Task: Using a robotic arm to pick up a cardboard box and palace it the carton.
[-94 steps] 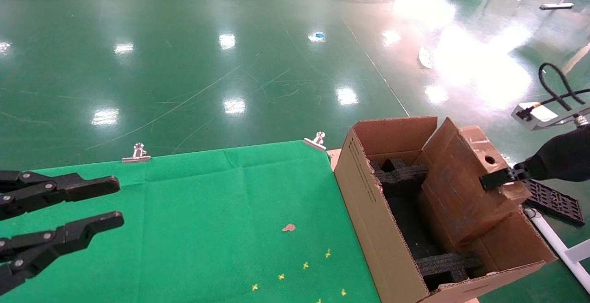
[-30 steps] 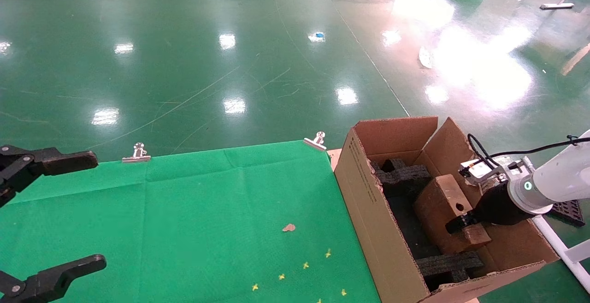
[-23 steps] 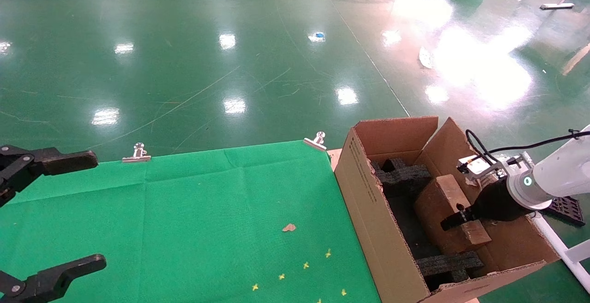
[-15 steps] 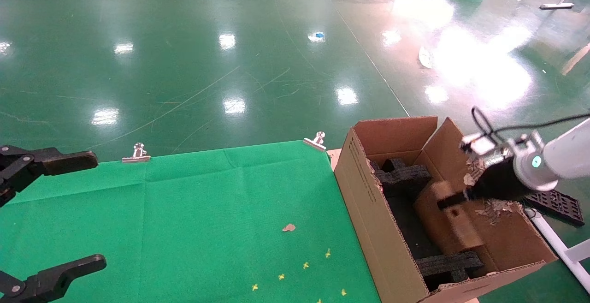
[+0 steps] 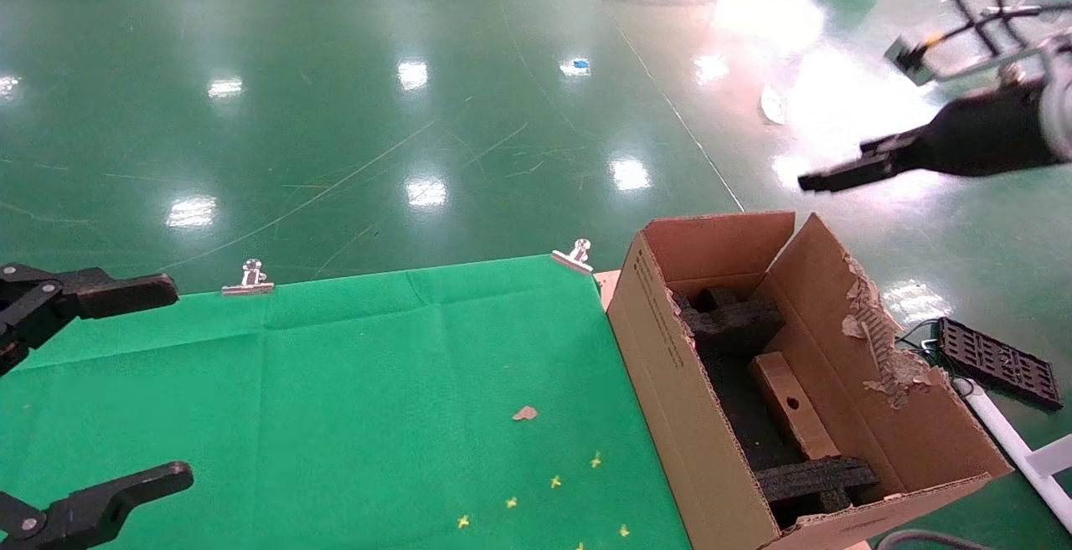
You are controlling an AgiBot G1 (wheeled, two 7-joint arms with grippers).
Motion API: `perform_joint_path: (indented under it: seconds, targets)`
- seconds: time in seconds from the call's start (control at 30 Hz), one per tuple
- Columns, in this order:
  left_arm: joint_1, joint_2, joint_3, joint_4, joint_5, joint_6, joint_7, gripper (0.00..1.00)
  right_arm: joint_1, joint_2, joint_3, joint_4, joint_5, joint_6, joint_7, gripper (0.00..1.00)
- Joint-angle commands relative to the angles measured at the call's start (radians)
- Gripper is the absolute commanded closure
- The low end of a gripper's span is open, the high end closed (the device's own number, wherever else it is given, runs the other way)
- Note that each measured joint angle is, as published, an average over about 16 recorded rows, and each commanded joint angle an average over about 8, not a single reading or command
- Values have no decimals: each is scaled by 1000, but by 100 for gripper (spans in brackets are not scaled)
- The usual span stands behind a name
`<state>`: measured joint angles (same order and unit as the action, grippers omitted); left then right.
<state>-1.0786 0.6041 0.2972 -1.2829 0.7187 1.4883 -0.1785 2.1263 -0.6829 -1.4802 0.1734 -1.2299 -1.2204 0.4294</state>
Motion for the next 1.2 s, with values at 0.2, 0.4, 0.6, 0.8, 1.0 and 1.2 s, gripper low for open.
perform_joint_path:
  seconds: [0.2,0.4,0.6,0.8,1.0,1.2]
  targets:
    - [0,0,0,0,0,0,0,0,28,29,27,57,25,13,-81,0]
    - [0,0,0,1,-1,0,0,0,-30,35,99,130,56,2,-101,0]
    - [0,0,1,1,-1,0,1,0,-137,39,213,232,102,-27,-116,0]
    - [-1,0,1,1,-1,0,1,0,-245,43,331,337,149,-57,-131,0]
    - [-1,0,2,1,-1,0,1,0,-354,46,448,441,197,-86,-146,0]
    - [-1,-1,2,1,-1,0,1,0,-464,50,566,546,244,-116,-161,0]
